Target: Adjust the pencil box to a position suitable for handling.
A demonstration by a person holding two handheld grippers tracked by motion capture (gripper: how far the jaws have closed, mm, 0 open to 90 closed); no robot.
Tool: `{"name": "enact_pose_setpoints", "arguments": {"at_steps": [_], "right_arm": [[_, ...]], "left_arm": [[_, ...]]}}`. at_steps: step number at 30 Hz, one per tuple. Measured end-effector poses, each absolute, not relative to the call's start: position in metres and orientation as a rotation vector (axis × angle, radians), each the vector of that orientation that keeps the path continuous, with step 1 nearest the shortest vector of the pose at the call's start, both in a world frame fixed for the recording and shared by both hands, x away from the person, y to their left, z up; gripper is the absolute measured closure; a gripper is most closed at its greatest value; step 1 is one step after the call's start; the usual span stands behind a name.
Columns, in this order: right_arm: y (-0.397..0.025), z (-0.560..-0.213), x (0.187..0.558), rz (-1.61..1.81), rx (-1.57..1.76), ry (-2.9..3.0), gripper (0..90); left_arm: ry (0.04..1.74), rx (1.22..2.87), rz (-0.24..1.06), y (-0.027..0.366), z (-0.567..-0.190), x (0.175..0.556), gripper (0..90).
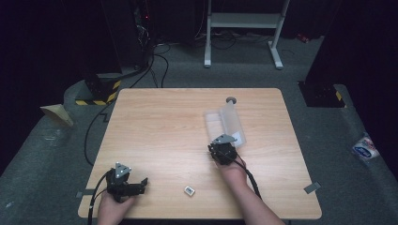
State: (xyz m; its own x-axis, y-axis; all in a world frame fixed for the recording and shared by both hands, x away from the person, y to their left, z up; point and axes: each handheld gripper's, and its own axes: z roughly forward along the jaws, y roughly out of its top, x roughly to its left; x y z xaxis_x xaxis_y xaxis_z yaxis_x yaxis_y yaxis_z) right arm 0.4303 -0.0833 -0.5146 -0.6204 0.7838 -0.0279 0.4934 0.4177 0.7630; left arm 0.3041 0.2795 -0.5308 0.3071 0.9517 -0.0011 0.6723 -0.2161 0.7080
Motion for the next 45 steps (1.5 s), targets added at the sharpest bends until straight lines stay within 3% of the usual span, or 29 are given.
{"name": "enact_pose_setpoints", "arguments": {"at_steps": [18, 21, 22, 28, 45], "right_arm": [[-0.095, -0.517, 0.414, 1.04, 1.045, 2.327, 80.2], [-0.096, -0.516, 0.408, 1.038, 1.032, 2.334, 75.0], [-0.098, -0.517, 0.403, 1.046, 1.026, 2.348, 68.8], [-0.102, -0.517, 0.394, 1.053, 1.027, 2.349, 59.0], [-0.135, -0.519, 0.378, 1.029, 1.108, 2.304, 49.2]], "left_arm": [[1.402, 1.975, 0.605, 0.279, -0.53, 0.304, 5.6], [1.397, 1.997, 0.598, 0.276, -0.528, 0.306, 8.4], [1.391, 2.0, 0.604, 0.274, -0.528, 0.306, 9.0], [1.383, 2.004, 0.587, 0.271, -0.528, 0.316, 8.8], [1.346, 2.018, 0.585, 0.257, -0.527, 0.335, 10.4]]}}
